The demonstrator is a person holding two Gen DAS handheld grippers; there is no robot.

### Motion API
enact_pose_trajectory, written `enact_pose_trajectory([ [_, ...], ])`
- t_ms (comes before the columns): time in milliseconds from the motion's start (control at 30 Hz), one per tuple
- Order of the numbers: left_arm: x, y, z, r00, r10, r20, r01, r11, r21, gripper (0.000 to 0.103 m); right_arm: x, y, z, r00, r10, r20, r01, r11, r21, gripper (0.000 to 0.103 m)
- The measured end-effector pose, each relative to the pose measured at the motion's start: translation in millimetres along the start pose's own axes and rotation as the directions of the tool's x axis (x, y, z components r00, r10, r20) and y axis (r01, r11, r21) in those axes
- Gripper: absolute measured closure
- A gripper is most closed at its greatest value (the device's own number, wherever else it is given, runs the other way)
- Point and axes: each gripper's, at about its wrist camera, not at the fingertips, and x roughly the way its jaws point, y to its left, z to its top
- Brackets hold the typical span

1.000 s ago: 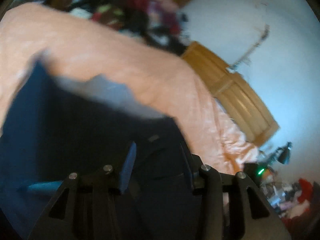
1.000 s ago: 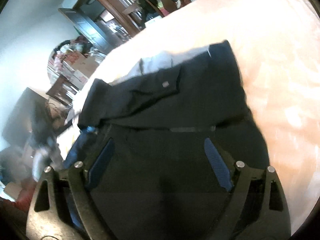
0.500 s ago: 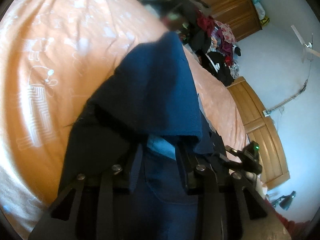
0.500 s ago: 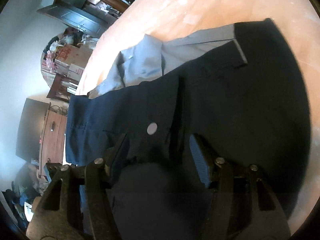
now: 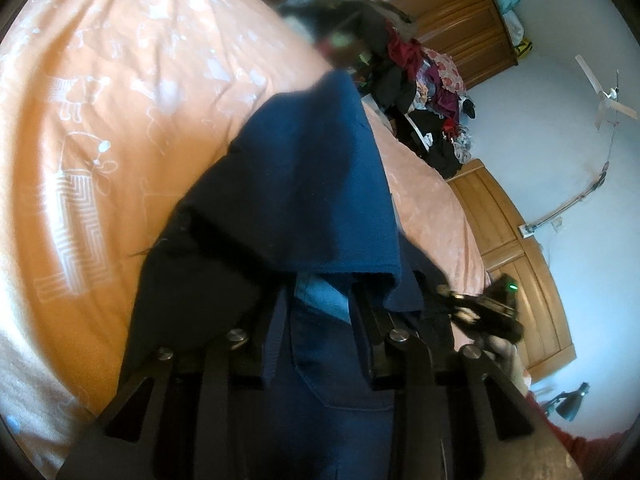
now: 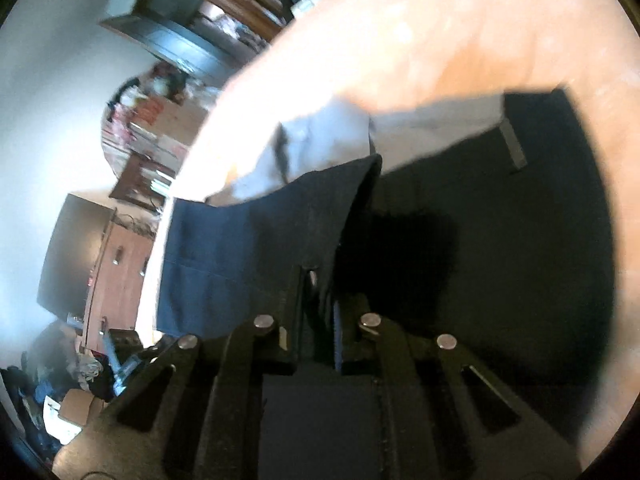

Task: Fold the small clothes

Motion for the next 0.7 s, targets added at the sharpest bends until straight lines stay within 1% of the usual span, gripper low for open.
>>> enact_pose_trajectory([
  [67,0,0,1,1.000,-0.001,-0.001,0.001,1.000,0.000,0.068,-30,-1,-5,0.999,-0.005,0.052,0.005,1.000,-0.003,0.093],
  [133,0,-1,1,1.000,0.000,-0.002,0.000,1.000,0.004,0.068,-47,-6,-9,0.997,-0.013,0.077,0.013,1.000,0.000,0.093],
  [333,0,-5,0,1.000,0.011,-0.004,-0.011,1.000,0.010,0.068,-44,-27,-25,0.994,-0.095,0.049,0.094,0.995,0.020,0.092],
  [367,0,-6,-1,1.000,0.015,-0.004,-0.015,1.000,0.011,0.068,-42,-30,-27,0.993,-0.113,0.045,0.112,0.994,0.016,0.090],
  [433,0,-7,-1,1.000,0.022,-0.008,-0.022,1.000,0.014,0.068,-39,-33,-29,0.981,-0.190,0.037,0.191,0.982,-0.008,0.082],
  [467,-1,-9,-1,1.000,0.030,-0.009,-0.030,0.999,0.018,0.067,-42,-32,-28,0.968,-0.248,0.047,0.249,0.968,-0.020,0.082],
  [500,-2,-13,-2,0.999,0.045,-0.009,-0.045,0.999,0.025,0.067,-47,-31,-28,0.964,-0.259,0.062,0.261,0.965,-0.024,0.082],
  [567,-6,-27,-3,0.997,0.076,-0.014,-0.075,0.996,0.058,0.063,-63,-20,-27,0.955,-0.271,0.121,0.278,0.959,-0.046,0.078],
  [600,-11,-37,-4,0.997,0.076,-0.003,-0.076,0.994,0.080,0.061,-68,-12,-28,0.954,-0.265,0.142,0.277,0.958,-0.068,0.078],
  [633,-17,-50,-5,0.999,0.052,0.014,-0.054,0.992,0.117,0.060,-69,-8,-29,0.958,-0.251,0.141,0.265,0.960,-0.091,0.078],
  [700,-21,-70,-5,0.999,0.028,0.031,-0.033,0.984,0.173,0.058,-57,2,-28,0.967,-0.228,0.112,0.243,0.958,-0.152,0.078],
])
